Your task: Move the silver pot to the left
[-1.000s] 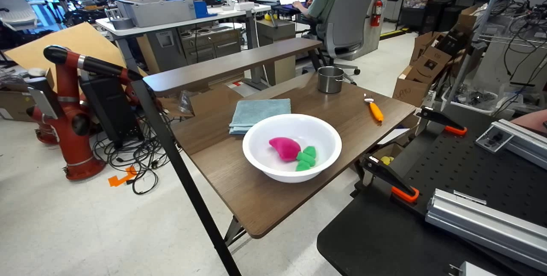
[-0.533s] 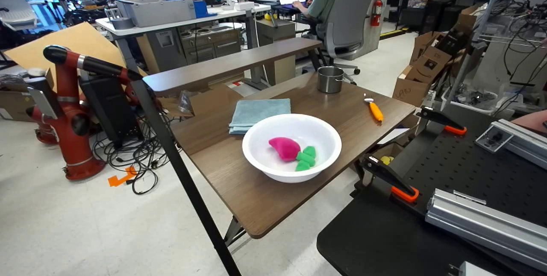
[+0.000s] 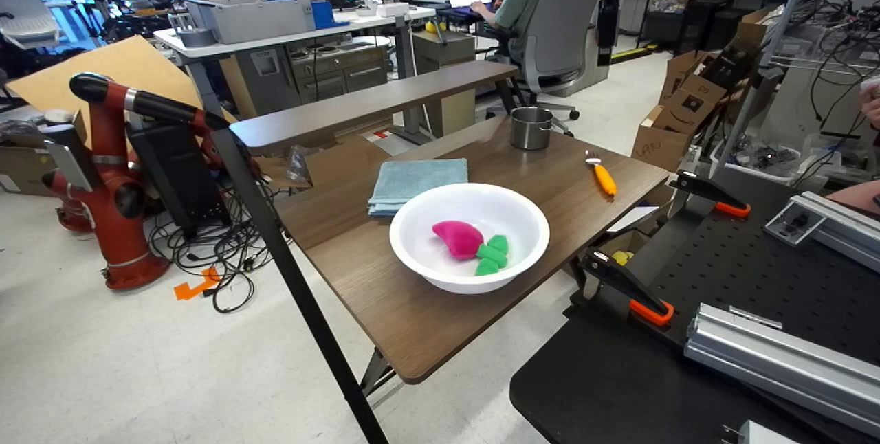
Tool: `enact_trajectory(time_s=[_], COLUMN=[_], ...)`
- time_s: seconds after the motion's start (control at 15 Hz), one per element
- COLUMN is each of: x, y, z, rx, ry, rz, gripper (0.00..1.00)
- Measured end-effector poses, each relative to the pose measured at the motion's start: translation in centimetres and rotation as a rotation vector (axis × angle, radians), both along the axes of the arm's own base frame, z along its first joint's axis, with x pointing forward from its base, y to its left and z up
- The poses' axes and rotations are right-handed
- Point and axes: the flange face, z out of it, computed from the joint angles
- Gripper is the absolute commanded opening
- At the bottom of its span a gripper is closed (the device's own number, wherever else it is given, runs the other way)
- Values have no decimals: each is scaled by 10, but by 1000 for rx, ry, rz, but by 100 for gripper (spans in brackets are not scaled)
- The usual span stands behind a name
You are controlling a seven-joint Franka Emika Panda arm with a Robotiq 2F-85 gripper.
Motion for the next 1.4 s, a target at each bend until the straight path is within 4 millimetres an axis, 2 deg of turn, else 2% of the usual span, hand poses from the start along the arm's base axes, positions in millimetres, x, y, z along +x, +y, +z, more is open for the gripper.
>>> enact_trajectory(time_s=[0.13,0.27,0.8,1.0,1.4], x=[15,22,23,19,20], y=[-1,-2,-3,-4,-7], z=[-11,-19,-18,-24,-60], rx=[8,11,10,14,42], ry=[-15,-16,-17,-5,39], rz=[102,151,165,161,180], gripper=[100,100,100,100,100])
